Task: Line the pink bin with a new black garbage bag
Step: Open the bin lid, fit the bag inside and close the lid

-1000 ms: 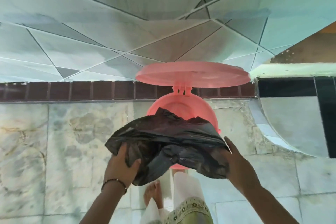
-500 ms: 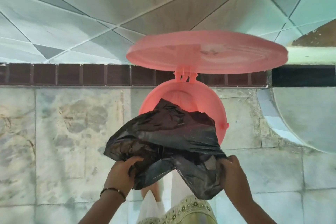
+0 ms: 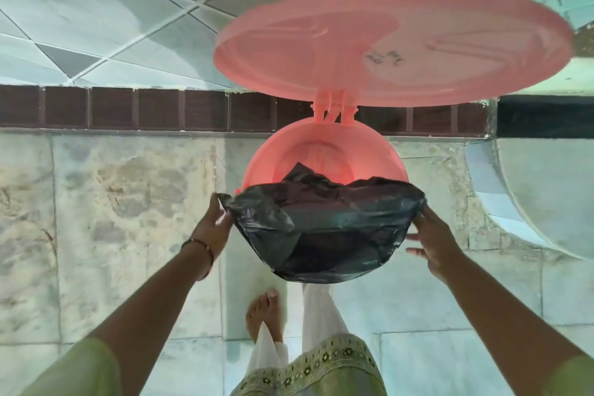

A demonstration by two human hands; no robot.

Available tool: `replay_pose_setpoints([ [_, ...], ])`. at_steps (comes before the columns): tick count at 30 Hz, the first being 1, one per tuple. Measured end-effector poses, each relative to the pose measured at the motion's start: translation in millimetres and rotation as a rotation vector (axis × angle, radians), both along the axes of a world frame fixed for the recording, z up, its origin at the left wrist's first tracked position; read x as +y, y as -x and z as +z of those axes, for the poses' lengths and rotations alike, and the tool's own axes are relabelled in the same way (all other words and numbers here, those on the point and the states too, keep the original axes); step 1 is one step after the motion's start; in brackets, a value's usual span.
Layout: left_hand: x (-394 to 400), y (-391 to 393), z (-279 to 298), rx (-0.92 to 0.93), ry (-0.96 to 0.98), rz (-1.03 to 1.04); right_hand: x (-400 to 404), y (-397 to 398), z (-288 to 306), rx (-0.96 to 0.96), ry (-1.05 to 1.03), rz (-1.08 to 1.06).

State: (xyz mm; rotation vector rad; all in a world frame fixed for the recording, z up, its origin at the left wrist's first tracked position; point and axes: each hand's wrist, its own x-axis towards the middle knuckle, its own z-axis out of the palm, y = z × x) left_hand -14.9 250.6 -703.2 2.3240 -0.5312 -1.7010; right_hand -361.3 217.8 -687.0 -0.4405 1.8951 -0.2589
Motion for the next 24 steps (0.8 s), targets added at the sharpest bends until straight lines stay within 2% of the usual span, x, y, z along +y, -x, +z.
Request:
replay_pose_setpoints([
  [3,-35.7,8.0,10.4,0.080,0.093,0.116,-17.0,5.2,4.5,-0.025,0.052,0.065],
  [7,-64.2,14.4,20.5,0.029,0.154,0.035,-38.0,6.5,8.6,-0.008,0.118,0.150],
  [9,-66.2,15.2,21.5,-0.048,0.197,-0.027,-44.6,5.9,7.9,0.052,0.141,0.172],
  [12,-53.4,11.2,31.4,-0.324,0.395,-0.080,-47.0,5.8,7.5,0.261,0.203,0.221],
  [15,-17.6,8.7,42.9,-0.367,0.569,-0.153,-37.8,3.0,8.0,0.327,0.280,0.146],
  [17,9.7,14.3,43.4,-0.375,0.537,-0.368,-27.7,-0.8,7.3,0.273,0.285,0.086],
  [19,28.3,24.1,38.2,-0.418,0.416,-0.467,-16.3,-1.2,4.3,0.215,0.261,0.043],
  [21,34.6,34.2,30.8,-0.473,0.301,-0.370,-5.1,-1.0,1.3,0.168,0.247,-0.005],
  [24,18.3,40.5,19.1,-0.372,0.050,0.101,5.9,-6.0,-1.0,0.119,0.229,-0.036],
])
